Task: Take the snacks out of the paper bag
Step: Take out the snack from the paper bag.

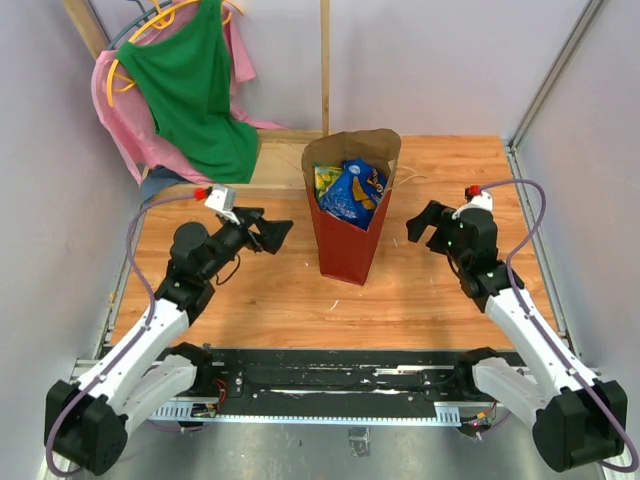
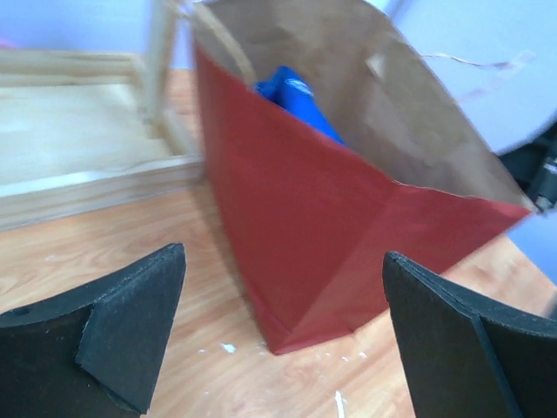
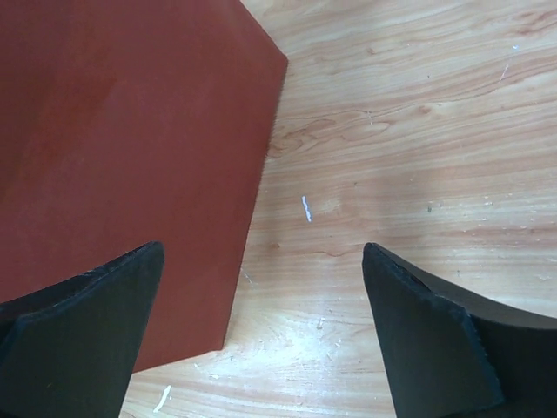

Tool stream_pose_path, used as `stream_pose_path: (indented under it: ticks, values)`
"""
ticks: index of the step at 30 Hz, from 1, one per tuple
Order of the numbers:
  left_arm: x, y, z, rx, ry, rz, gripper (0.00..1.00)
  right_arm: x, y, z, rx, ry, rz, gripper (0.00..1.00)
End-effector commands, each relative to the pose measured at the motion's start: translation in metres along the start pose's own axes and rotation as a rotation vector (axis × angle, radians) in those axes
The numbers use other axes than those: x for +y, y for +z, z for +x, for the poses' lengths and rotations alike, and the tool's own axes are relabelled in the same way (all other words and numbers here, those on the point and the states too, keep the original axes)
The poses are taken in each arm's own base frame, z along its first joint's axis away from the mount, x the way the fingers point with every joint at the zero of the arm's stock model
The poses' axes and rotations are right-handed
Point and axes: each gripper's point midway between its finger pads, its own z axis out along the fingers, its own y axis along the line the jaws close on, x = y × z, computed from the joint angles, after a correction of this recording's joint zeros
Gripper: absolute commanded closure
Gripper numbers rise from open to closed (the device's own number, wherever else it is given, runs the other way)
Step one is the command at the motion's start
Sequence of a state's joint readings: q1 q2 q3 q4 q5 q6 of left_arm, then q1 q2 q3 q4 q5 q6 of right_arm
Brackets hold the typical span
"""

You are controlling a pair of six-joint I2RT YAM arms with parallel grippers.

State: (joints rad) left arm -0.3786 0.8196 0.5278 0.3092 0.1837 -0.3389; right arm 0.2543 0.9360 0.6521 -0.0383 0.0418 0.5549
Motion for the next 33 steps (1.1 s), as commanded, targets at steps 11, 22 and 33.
stream_pose_path:
  ticks: [11,22,33]
  values:
    - [-0.141,-0.028,-0.003,0.202,0.239,1.022,0.0,0.088,-0.087,-0.081,-0.405,-0.352,-0.003,0.02]
    - [-0.082,0.039,-0.073,0.023,0.189,0.36,0.0,0.145,-0.055,-0.1,-0.338,-0.456,0.124,0.01]
    - [0.023,0.073,-0.066,0.064,0.095,-0.229,0.0,0.119,0.004,-0.093,-0.117,-0.421,0.242,0.15]
